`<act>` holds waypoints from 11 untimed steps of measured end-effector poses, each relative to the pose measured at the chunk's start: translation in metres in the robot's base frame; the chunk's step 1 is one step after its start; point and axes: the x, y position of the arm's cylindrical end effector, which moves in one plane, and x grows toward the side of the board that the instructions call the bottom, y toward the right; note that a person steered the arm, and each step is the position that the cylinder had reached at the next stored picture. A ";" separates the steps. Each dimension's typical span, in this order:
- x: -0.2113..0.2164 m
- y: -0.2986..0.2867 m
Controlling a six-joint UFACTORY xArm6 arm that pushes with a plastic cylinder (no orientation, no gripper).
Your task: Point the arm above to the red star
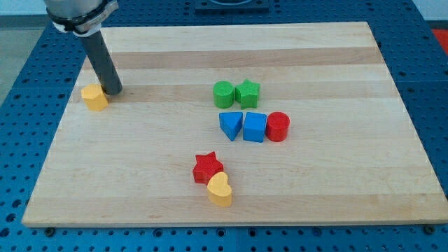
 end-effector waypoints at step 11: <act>0.114 0.018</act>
